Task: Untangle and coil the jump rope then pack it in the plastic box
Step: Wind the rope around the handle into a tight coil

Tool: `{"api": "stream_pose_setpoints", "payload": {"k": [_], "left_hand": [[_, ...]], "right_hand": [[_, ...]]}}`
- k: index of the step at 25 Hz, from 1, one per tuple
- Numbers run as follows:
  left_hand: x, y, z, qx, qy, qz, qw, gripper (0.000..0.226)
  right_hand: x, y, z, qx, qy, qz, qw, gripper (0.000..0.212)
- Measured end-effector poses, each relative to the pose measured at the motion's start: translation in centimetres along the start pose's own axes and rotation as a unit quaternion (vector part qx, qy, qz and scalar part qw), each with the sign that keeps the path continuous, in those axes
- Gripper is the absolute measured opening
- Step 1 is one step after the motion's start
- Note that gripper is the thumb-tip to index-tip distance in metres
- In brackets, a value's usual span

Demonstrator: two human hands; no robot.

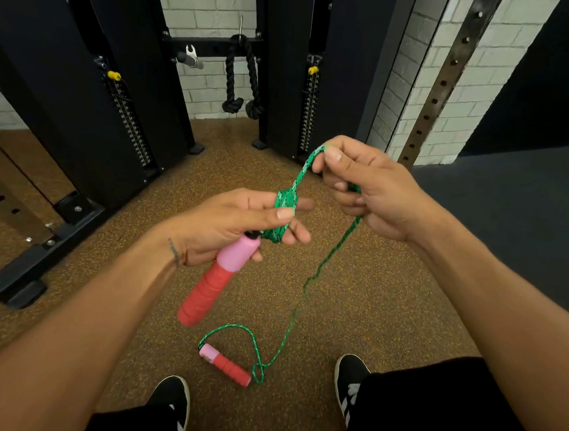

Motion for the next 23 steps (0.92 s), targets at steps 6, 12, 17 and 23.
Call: {"api": "stream_pose_setpoints", "payload": {"k": [6, 12, 17, 23], "left_hand": [[-0.6, 1.4, 0.3, -0.032, 0.024, -0.02, 0.999, 0.046], [0.1, 1.1, 2.3, 0.172, 0.137, -0.015, 0.975, 0.045], [0.7, -2.0, 2.9, 0.238, 0.2, 0.098, 0.945, 0.043], [1.5, -3.9, 3.7, 0.265, 0.245, 0.149, 0.921, 0.043]], "right_hand": [[-0.3, -2.4, 2.0, 0.035, 0.048, 0.092, 0.994, 0.019], [0.0, -2.2, 4.6, 0.029, 0.162, 0.034, 0.986, 0.025], [0.2, -0.6, 5.6, 0.078, 0.219, -0.04, 0.972, 0.032], [-0.3, -0.3, 5.8, 0.001, 0.193, -0.035, 0.981, 0.03]]}}
Point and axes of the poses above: each hand's wrist, its own x-axis away from the middle knuckle, its own y-axis out of the palm, z = x × y, the point moved 8 cm from there along -x, towards the middle knuckle, and after that the axes turned 9 degrees about -z, right-handed, at the moved point
